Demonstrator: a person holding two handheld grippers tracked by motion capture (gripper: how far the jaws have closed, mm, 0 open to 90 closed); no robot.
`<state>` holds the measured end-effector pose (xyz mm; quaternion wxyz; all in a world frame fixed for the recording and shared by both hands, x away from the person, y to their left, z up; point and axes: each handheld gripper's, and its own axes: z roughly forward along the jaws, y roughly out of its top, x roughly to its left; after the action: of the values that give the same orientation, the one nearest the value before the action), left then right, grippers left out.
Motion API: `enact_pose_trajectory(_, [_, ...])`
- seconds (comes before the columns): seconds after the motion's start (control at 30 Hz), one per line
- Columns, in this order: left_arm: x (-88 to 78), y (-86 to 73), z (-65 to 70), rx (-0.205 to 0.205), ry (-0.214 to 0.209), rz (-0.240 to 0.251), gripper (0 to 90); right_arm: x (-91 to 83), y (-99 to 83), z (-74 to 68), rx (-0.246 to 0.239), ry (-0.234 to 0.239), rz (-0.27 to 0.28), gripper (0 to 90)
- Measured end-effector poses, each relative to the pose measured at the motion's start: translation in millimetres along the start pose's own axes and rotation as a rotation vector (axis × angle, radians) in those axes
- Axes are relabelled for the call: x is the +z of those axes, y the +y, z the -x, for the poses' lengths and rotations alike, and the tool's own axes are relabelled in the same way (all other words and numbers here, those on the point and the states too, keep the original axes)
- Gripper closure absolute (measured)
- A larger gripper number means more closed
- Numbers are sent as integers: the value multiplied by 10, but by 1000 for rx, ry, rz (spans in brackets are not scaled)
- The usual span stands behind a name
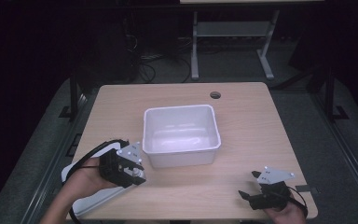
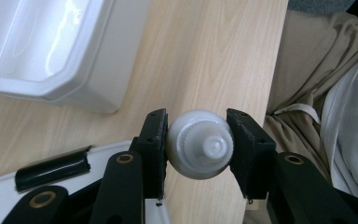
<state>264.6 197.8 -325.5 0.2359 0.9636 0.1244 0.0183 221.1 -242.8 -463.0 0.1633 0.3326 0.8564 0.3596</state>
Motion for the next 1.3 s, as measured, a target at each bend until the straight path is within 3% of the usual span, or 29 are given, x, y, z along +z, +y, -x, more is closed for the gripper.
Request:
enact_pose_trajectory(0.23, [-126, 80, -50, 12, 11, 8, 598, -3, -6, 12, 5, -1, 0, 158])
enact_pose_trajectory(0.83, [-324, 231, -207, -7, 52, 20, 599, 2, -11, 26, 12, 0, 1, 158])
enact_pose_trajectory(1.3, [-387, 377, -387, -18, 74, 17, 598, 3, -22, 40, 19, 3, 1, 158])
